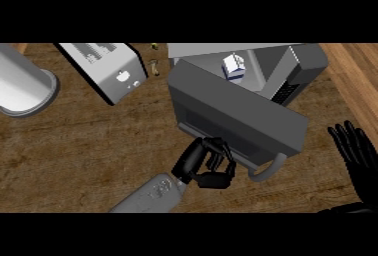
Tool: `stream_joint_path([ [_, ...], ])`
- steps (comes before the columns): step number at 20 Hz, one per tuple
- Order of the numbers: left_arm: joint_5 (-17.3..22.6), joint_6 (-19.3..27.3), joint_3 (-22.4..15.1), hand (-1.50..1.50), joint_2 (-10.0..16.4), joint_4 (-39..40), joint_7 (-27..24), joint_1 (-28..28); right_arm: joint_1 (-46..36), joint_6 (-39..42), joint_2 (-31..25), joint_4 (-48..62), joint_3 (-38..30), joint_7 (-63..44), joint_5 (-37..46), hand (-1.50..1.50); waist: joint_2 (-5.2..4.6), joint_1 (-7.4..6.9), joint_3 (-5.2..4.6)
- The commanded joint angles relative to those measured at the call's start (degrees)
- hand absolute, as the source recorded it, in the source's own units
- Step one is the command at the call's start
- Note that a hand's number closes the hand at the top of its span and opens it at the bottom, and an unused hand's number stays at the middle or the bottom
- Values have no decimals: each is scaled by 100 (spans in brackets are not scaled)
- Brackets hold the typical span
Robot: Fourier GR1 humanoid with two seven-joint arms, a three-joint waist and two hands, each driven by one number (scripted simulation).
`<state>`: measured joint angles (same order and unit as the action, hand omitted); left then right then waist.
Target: Pick up the milk, place it into the microwave and close the microwave
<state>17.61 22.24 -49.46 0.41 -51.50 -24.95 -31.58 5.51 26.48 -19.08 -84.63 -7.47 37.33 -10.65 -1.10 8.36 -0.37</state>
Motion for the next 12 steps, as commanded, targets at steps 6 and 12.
stream_joint_path([
  [6,1070,764,-151,150,-39,-68,-382,-566,4,469,-327,-734,193,-425,-371,-150,-72,374,-11],
  [12,1703,1509,216,150,-40,-15,-370,-1028,-202,565,-665,-991,84,-743,-584,-150,-119,528,-14],
])
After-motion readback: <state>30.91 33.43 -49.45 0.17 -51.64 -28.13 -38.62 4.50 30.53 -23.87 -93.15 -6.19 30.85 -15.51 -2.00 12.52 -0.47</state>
